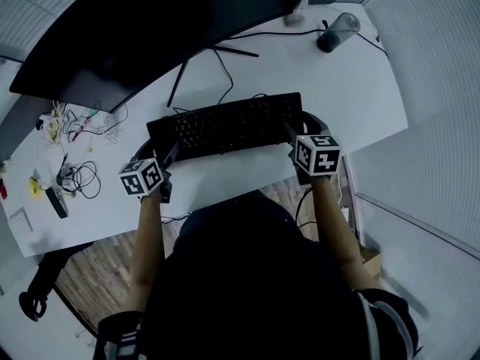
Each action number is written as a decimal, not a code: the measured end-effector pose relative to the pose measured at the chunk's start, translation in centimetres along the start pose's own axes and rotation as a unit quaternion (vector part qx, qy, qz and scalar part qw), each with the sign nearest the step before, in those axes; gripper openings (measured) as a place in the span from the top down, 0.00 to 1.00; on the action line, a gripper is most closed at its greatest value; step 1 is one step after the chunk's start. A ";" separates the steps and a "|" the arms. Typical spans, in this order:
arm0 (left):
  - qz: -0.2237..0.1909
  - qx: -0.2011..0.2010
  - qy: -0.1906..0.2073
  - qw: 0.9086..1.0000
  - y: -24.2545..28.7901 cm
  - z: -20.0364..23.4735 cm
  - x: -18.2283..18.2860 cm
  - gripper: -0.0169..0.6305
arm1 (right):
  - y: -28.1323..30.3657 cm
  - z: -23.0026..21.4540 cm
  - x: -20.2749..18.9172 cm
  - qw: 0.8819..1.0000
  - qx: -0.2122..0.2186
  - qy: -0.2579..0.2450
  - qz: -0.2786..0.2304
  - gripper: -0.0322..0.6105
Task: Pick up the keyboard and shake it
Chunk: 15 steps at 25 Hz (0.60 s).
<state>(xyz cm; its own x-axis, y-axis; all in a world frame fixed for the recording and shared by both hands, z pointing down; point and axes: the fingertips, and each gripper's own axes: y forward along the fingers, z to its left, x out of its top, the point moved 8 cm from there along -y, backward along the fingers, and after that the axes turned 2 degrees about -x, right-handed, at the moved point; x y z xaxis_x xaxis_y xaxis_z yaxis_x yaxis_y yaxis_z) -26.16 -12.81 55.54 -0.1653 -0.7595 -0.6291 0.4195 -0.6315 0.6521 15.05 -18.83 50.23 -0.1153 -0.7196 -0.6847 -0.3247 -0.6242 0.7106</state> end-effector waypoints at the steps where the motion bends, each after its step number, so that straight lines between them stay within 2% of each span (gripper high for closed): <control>1: -0.023 -0.008 -0.011 1.000 -0.3 -0.1 -0.2 0.37 | -0.9 0.6 1.4 0.999 -0.005 -0.029 -0.020 0.52; 5: -0.098 -0.043 -0.053 0.993 -1.2 -0.2 -0.8 0.37 | -4.7 3.4 6.0 0.987 -0.022 -0.129 -0.098 0.52; 9: -0.139 -0.070 -0.085 0.984 -1.5 -0.2 -1.4 0.37 | -7.8 6.1 8.5 0.965 -0.037 -0.208 -0.156 0.52; 12: -0.156 -0.083 -0.103 0.979 -1.6 -0.3 -1.8 0.37 | -9.2 7.4 9.4 0.951 -0.044 -0.246 -0.181 0.52; 15: -0.167 -0.087 -0.108 0.976 -1.8 -0.5 -1.8 0.37 | -9.7 7.8 9.8 0.946 -0.044 -0.257 -0.193 0.52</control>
<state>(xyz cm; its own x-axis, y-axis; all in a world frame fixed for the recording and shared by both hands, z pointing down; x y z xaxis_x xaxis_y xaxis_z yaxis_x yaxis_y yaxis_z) -26.19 -10.21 55.31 -0.4956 -0.5424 -0.6783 0.4515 -0.8281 0.3323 9.73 -17.45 35.42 -0.4520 -0.2040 -0.8684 -0.3594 -0.8494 0.3865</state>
